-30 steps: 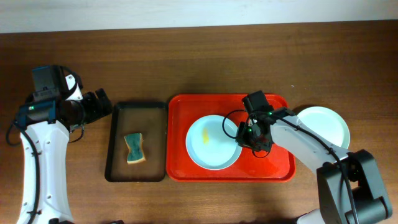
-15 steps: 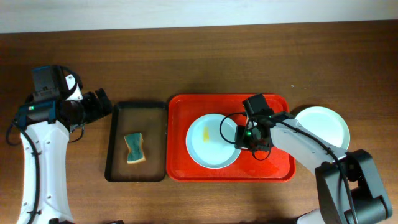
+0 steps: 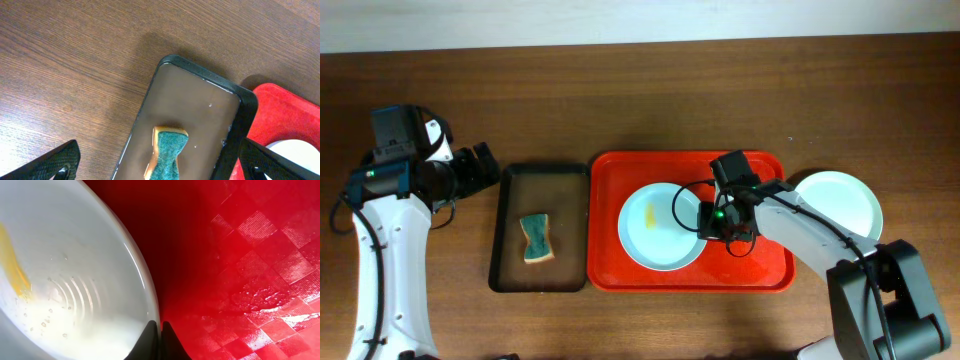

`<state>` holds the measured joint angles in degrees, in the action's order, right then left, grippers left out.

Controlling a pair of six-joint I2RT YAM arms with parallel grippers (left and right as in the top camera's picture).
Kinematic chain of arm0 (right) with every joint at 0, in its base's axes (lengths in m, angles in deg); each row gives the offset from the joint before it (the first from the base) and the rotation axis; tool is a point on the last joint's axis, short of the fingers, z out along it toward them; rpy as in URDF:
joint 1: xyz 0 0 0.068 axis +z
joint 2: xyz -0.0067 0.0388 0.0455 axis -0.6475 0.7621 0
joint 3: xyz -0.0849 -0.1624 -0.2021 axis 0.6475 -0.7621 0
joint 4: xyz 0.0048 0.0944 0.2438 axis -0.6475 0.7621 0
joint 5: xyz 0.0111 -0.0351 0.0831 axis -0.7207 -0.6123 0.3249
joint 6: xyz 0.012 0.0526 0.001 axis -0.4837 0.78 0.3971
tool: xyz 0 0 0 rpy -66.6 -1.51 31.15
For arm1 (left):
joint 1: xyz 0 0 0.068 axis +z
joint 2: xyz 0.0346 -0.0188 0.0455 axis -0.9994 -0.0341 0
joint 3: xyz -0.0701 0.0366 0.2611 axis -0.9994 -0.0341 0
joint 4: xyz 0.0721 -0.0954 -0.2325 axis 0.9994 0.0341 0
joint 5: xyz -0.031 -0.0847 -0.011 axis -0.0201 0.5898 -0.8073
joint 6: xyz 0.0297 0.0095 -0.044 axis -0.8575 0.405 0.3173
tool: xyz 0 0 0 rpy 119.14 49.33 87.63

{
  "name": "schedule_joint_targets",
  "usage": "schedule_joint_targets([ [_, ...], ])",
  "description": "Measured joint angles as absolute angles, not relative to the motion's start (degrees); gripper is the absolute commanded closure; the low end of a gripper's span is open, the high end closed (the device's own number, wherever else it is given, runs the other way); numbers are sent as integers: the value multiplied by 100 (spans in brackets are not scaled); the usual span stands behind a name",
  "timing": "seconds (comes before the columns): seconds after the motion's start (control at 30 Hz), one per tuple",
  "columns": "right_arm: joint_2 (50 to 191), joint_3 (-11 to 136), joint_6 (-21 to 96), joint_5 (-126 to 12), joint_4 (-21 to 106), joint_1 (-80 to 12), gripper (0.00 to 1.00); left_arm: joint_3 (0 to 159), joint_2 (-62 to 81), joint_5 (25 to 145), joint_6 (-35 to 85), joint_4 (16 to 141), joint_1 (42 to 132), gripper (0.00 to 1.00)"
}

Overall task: Clean dirty plates on tray and stack at the side
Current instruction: 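Lower the left gripper onto the sponge in the black tray and grasp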

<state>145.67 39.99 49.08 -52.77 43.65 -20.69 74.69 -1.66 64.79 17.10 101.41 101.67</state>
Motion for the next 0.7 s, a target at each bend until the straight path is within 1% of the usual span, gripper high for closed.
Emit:
schedule_joint_targets([
  [0.1, 14567, 3999, 4908, -5277, 4367, -2069, 96, 7469, -166, 6483, 1710, 10141, 10167, 1],
  [0.13, 14567, 3999, 4906, -5277, 4367, -2069, 96, 7473, -166, 6555, 1710, 10207, 10167, 9],
  [0.17, 14567, 3999, 4908, -5277, 4367, -2069, 96, 7478, -166, 6800, 1712, 10423, 10167, 21],
  [0.23, 14567, 3999, 4895, -5275, 4362, -2069, 96, 7449, -166, 7143, 1596, 10631, 10054, 32],
  [0.27, 14569, 3999, 4895, -5275, 4360, -2069, 96, 7342, -166, 7191, 1535, 10664, 9850, 35],
  [0.3, 14567, 3999, 4895, -5273, 4360, -2069, 96, 7183, -166, 7143, 1476, 10653, 9640, 45],
  [0.33, 14567, 3999, 4893, -5264, 4362, -2069, 96, 6955, -166, 7064, 1450, 10600, 9400, 50],
  [0.37, 14567, 3999, 4897, -5257, 4365, -2069, 96, 6780, -169, 6990, 1463, 10530, 9234, 52],
  [0.43, 14569, 3995, 4891, -5255, 4365, -2069, 96, 6265, -171, 6643, 1458, 10303, 8832, 52],
  [0.5, 14569, 3995, 4893, -5255, 4362, -2069, 96, 5961, -173, 6262, 1627, 10211, 8701, 54],
  [0.6, 14569, 3995, 4893, -5253, 4365, -2069, 96, 5589, -173, 5974, 1769, 9885, 8681, 65],
  [0.63, 14569, 3995, 4895, -5253, 4362, -2069, 96, 5495, -173, 5934, 1804, 9765, 8681, 70],
  [0.7, 14569, 3992, 4891, -5253, 4365, -2069, 96, 5307, -175, 5867, 1830, 9564, 8681, 76],
])
